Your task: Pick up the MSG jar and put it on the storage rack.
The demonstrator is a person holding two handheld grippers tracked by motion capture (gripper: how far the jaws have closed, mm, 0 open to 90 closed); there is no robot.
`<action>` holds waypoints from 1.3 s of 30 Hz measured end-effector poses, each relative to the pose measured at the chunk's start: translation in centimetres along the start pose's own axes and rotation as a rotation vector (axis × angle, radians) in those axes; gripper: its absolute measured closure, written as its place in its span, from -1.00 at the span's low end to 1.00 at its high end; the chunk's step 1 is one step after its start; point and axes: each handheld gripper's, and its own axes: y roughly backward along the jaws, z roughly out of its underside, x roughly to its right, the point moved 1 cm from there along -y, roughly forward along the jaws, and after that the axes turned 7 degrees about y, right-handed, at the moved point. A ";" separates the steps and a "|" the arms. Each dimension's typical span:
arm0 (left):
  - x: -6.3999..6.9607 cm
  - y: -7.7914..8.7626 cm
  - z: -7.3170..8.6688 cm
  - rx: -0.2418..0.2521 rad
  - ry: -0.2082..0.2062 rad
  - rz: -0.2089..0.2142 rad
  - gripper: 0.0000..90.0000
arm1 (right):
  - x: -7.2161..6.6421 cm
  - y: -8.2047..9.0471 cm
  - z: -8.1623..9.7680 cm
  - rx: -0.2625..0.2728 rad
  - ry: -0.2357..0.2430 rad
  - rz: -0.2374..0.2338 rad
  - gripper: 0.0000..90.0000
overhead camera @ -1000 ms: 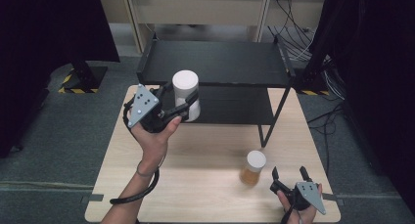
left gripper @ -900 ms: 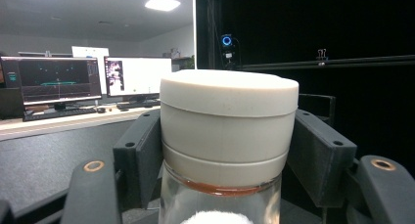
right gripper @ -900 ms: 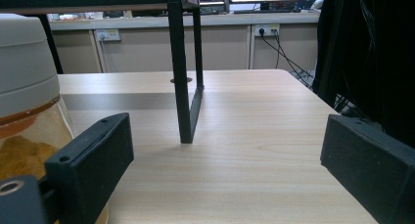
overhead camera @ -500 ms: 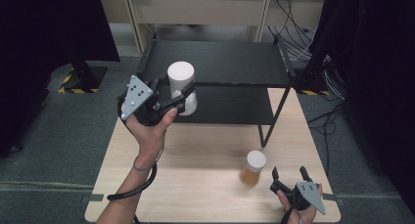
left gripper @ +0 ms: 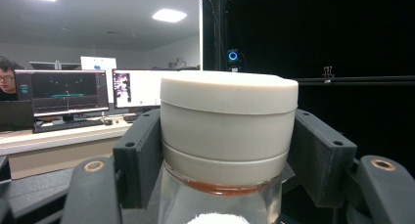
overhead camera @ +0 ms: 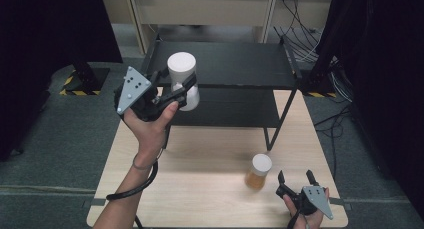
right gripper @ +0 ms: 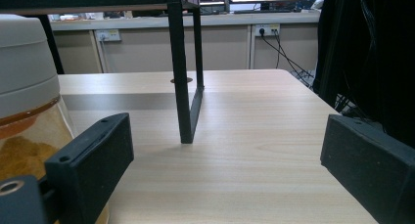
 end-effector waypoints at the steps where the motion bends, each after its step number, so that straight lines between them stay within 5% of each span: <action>1: 0.0 -0.1 -0.2 0.003 0.004 -0.001 -0.26 | 0.0 0.0 0.0 0.000 0.000 0.000 -0.88; 22: -0.2 -0.9 -2.4 0.008 -0.004 -0.019 -0.26 | 0.0 0.0 0.0 -0.001 0.001 -0.001 -0.88; 39: -1.3 -3.3 -3.4 -0.017 0.002 -0.067 -0.26 | 0.1 0.0 0.0 0.001 -0.001 -0.003 -0.88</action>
